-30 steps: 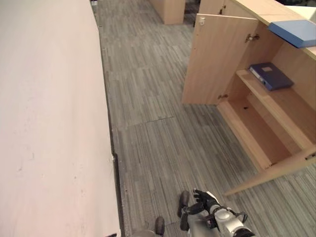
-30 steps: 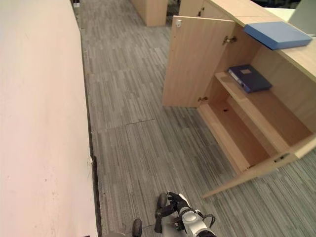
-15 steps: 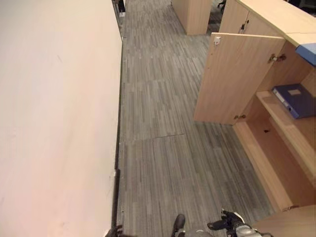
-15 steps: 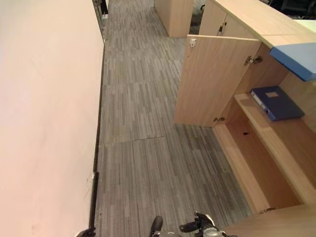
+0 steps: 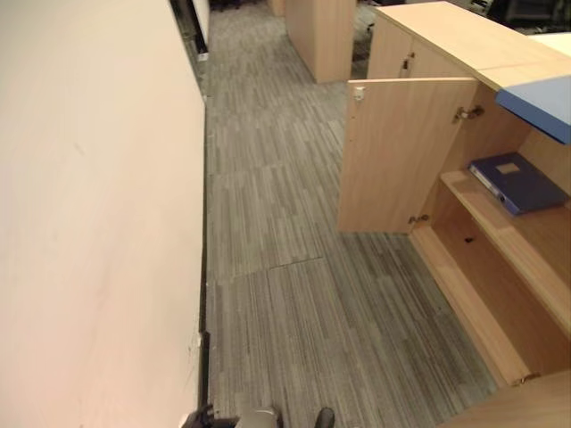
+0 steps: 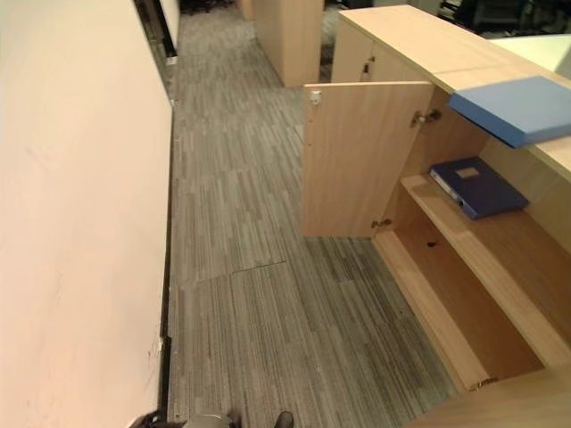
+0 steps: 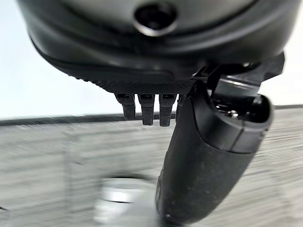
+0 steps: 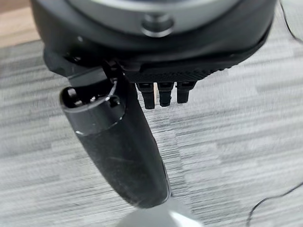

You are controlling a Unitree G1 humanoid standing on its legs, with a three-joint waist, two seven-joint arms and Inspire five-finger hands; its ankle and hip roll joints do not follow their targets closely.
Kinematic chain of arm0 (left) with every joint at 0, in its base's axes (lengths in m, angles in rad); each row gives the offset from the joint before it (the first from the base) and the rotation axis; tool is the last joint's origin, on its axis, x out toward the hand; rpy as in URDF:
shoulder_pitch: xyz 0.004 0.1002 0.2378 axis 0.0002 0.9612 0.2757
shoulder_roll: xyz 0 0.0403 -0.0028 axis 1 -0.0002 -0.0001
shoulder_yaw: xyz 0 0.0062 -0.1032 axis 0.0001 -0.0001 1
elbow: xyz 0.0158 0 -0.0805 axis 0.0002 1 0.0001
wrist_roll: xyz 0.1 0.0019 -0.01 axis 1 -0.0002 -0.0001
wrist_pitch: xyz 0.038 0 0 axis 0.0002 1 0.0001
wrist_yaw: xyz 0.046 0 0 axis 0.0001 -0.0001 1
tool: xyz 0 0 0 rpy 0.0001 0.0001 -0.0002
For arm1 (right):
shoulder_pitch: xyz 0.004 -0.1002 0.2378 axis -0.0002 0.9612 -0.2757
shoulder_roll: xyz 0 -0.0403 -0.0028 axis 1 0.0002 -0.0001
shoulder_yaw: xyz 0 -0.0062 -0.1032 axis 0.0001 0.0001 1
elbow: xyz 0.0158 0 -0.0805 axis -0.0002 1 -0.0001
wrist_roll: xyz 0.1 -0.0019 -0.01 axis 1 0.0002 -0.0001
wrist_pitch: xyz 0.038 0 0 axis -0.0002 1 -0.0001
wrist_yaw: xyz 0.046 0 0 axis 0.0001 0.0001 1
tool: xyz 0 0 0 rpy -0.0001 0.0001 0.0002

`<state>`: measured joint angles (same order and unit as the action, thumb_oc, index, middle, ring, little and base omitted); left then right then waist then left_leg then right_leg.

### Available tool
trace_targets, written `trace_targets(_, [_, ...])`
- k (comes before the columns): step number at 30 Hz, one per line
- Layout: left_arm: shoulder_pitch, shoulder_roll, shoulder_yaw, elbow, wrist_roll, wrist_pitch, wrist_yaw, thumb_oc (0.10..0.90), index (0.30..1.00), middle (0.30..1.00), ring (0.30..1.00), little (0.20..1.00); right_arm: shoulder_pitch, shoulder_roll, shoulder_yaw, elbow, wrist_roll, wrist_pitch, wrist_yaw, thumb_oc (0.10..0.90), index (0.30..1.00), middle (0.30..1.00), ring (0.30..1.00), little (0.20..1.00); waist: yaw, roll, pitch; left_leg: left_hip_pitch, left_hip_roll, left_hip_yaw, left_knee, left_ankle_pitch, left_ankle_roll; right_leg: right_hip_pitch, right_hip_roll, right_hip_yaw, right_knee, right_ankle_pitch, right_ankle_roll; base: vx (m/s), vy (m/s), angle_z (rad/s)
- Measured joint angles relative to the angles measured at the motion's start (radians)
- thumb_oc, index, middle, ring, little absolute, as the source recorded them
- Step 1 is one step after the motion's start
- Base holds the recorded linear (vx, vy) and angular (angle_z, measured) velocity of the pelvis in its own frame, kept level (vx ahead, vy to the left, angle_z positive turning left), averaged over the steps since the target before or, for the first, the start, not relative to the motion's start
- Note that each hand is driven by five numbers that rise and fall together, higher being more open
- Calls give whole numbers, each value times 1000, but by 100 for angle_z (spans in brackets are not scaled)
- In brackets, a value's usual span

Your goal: Put the empty folder in the office cabinet

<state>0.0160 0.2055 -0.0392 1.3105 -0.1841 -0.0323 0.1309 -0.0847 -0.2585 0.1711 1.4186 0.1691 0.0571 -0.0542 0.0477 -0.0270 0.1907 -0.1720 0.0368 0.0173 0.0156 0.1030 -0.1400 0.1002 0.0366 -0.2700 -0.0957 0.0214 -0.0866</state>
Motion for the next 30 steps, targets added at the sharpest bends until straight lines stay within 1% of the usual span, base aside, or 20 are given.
trace_targets(1, [13, -2, 0, 13, 0, 2, -8, 800, 900, 900, 900, 900, 3, -2, -1, 2, 0, 0, 1, 800, 900, 900, 900, 900, 6, 15, 0, 1, 12, -35, -108, 49, -20, 11, 14, 8, 0, -11, -7, 185, 23, -13])
trace_targets(3, [44, -11, -6, 24, 1, 9, -13, 800, 900, 900, 900, 900, 9, -12, -1, 10, -3, 8, 2, 800, 900, 900, 900, 900, 16, 37, 11, -73, 31, -91, -110, 103, -45, 50, 42, 22, 0, -31, -28, 272, 39, -19])
trace_targets(6, [72, -28, -6, 38, 1, 13, -14, 800, 900, 900, 900, 900, 35, -22, -14, -1, -9, 0, 1, 800, 900, 900, 900, 900, 61, 37, 17, -147, 29, -147, -106, 101, -41, 53, 55, 97, 20, -37, -67, 227, 70, -61])
trace_targets(9, [91, -32, -5, 45, 3, 25, -16, 800, 900, 900, 900, 900, 37, -26, -26, -1, -12, -8, 1, 800, 900, 900, 900, 900, 64, 29, 16, -131, -4, -187, -104, 88, -18, 90, 56, 182, 16, -43, -30, 340, 185, -95])
trace_targets(11, [66, -30, -5, 57, 3, 25, -16, 800, 900, 900, 900, 900, 45, -28, -29, 19, -13, -5, 7, 800, 900, 900, 900, 900, 64, 31, 12, -66, -26, -191, -104, 81, 9, 139, 49, 255, 10, -86, 19, 562, 379, -96])
trace_targets(13, [73, -33, 3, 56, 2, 26, -17, 800, 900, 900, 900, 900, 47, -28, -41, 43, -14, -2, 13, 800, 900, 900, 900, 900, 62, 23, -5, -28, -30, -184, -104, 64, 41, 154, 30, 296, 9, -113, 31, 212, 192, -75])
trace_targets(14, [68, -31, 2, 46, 2, 26, -18, 800, 900, 900, 900, 900, 76, -31, -41, 41, -15, -3, 18, 800, 900, 900, 900, 900, 50, 27, -40, -15, -37, -178, -104, 57, 54, 164, 10, 312, 10, -137, 50, 187, 193, -38])
trace_targets(15, [60, -32, 1, 40, 2, 25, -18, 800, 900, 900, 900, 900, 88, -34, -42, 39, -22, -3, 22, 800, 900, 900, 900, 900, 39, 31, -45, -3, -47, -152, -107, 97, 70, 180, -7, 314, 10, -150, 66, 342, 348, -35])
trace_targets(16, [58, -29, -13, 12, 2, 21, -16, 800, 900, 900, 900, 900, 99, -35, -43, 47, -32, 3, 27, 800, 900, 900, 900, 900, 32, 34, -45, 11, -55, -108, -104, 159, 116, 183, -27, 319, 42, -184, 105, 290, 305, -29])
trace_targets(17, [56, -24, -19, -12, 2, 15, -12, 800, 900, 900, 900, 900, 101, -29, -44, 46, -32, 6, 29, 800, 900, 900, 900, 900, 32, 25, -49, 22, -71, -94, -104, 144, 137, 166, -51, 317, 81, -207, 127, 291, 313, -48])
trace_targets(18, [38, -20, -18, -31, 2, 4, -12, 800, 900, 900, 900, 900, 106, -26, -48, 42, -33, 6, 37, 800, 900, 900, 900, 900, 27, 25, -51, 43, -88, -71, -107, 120, 162, 152, -73, 314, 137, -209, 137, 268, 338, -58])
trace_targets(19, [27, -18, -19, -48, 0, 4, -13, 800, 900, 900, 900, 900, 93, -24, -63, 32, -43, 9, 40, 800, 900, 900, 900, 900, 23, 42, -59, 80, -104, -42, -108, 88, 191, 109, -96, 308, 270, -227, 163, 250, 382, -62])
trace_targets(21, [13, -16, -19, -58, -5, 0, -12, 800, 900, 900, 900, 900, 82, -24, -44, 9, -43, 13, 42, 800, 900, 900, 900, 900, 16, 65, -72, 112, -112, -7, -108, 52, 205, -16, -121, 276, 553, -235, 180, 136, 313, -59])
trace_targets(22, [-1, -5, -28, -65, -7, 1, -11, 800, 900, 900, 900, 900, 86, -25, -28, -52, -42, 12, 43, 800, 900, 900, 900, 900, 3, 62, -75, 132, -139, 23, -104, 45, 221, -153, -190, 230, 839, -216, 191, 111, 331, -39])
trace_targets(23, [-6, 0, -35, -66, -7, -9, -11, 800, 900, 900, 900, 900, 91, -25, -24, -65, -42, 5, 41, 800, 900, 900, 900, 900, -2, 62, -86, 149, -164, 23, -105, 19, 230, -185, -215, 235, 868, -224, 201, 113, 327, -30])
trace_targets(24, [-13, 7, -66, -70, -9, -12, -10, 800, 900, 900, 900, 900, 87, -31, -23, -93, -42, 1, 29, 800, 900, 900, 900, 900, 4, 49, -85, 165, -184, 50, -103, 14, 283, -229, -289, 172, 945, -170, 188, 163, 129, -24])
trace_targets(25, [-19, 13, -89, -68, -8, -12, -6, 800, 900, 900, 900, 900, 84, -37, -26, -94, -46, 4, 17, 800, 900, 900, 900, 900, 8, 39, -80, 176, -203, 66, -103, 5, 297, -271, -358, 112, 1019, -158, 173, 78, 54, -42])
trace_targets(26, [-19, 14, -94, -66, -7, -12, -6, 800, 900, 900, 900, 900, 72, -55, -16, -88, -48, 2, 10, 800, 900, 900, 900, 900, 20, 43, -84, 176, -213, 76, -103, 6, 295, -300, -413, 59, 1059, -171, 172, 139, 95, -32])
trace_targets(27, [-23, 12, -108, -63, -7, -11, -3, 800, 900, 900, 900, 900, 64, -78, -28, -101, -45, -8, 5, 800, 900, 900, 900, 900, 5, 62, -85, 181, -207, 77, -102, -3, 290, -320, -428, -36, 919, -217, 193, 9, 48, -28])
trace_targets(30, [-27, 14, -69, -54, -7, -4, 0, 800, 900, 900, 900, 900, 43, -75, -60, -134, 10, -17, -1, 800, 900, 900, 900, 900, -24, 68, -21, 189, -177, 118, -103, -37, 273, -401, -359, -68, 693, -211, 216, 109, -5, -45])
